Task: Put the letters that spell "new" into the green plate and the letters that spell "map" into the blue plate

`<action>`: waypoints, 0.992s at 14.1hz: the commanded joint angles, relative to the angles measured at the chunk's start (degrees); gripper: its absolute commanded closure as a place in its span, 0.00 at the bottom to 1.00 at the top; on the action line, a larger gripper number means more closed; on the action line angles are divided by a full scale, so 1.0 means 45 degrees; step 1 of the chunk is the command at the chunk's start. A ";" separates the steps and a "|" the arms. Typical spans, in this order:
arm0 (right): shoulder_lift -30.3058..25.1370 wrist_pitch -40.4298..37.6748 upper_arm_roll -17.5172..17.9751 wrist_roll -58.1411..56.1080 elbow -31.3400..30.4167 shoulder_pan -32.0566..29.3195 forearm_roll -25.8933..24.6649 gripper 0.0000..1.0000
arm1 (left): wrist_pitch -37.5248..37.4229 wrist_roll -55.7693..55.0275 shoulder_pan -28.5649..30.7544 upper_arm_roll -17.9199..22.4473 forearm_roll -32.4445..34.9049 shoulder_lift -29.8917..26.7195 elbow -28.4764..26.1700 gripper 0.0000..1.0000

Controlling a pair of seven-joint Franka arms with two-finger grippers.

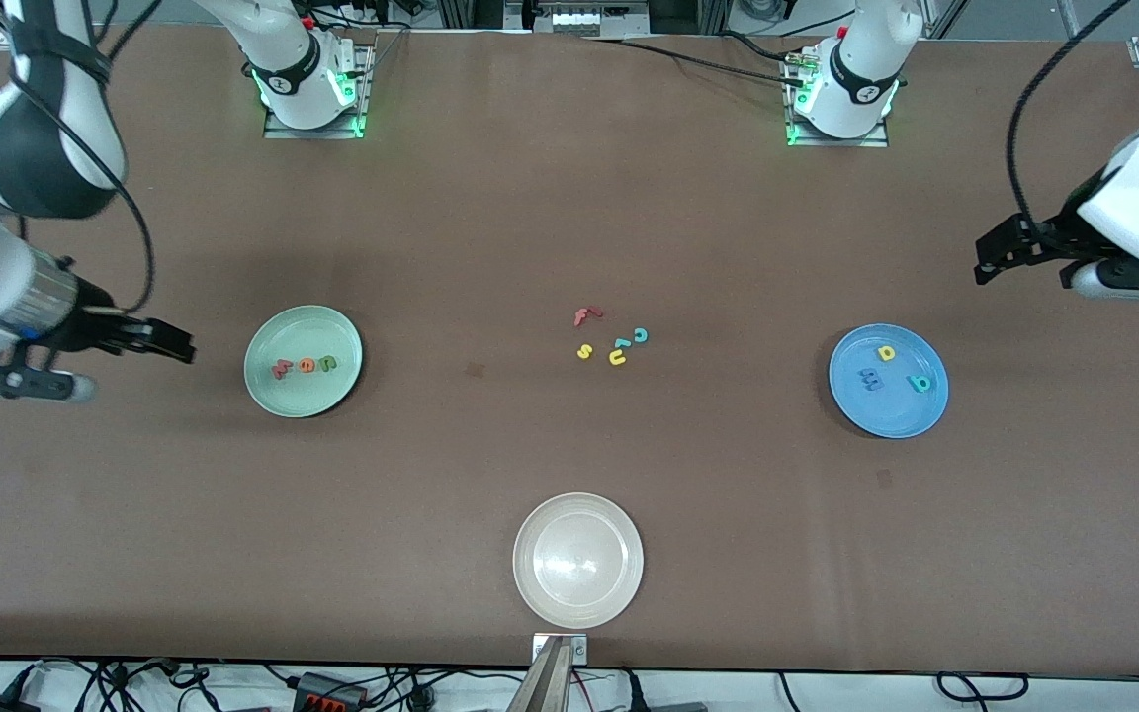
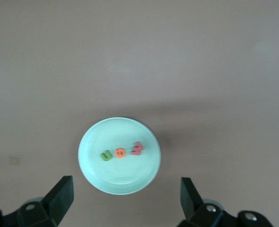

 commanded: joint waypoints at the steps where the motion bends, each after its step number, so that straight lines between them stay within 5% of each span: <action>1: -0.0314 -0.0914 0.0387 0.0042 0.0984 -0.0290 -0.1440 0.00 | -0.0016 0.0161 -0.0155 0.0148 0.0313 -0.0554 -0.0820 0.00; 6: -0.0996 -0.1813 0.0759 0.0061 0.1165 -0.1754 -0.0570 0.00 | -0.0370 0.0160 -0.0272 -0.0126 0.0236 -0.0321 -0.0313 0.00; 14: -0.1856 -0.2828 0.0211 -0.1717 0.1106 -0.1892 -0.0487 0.00 | -0.0429 0.0180 -0.0135 -0.0087 0.0020 -0.0301 -0.0313 0.00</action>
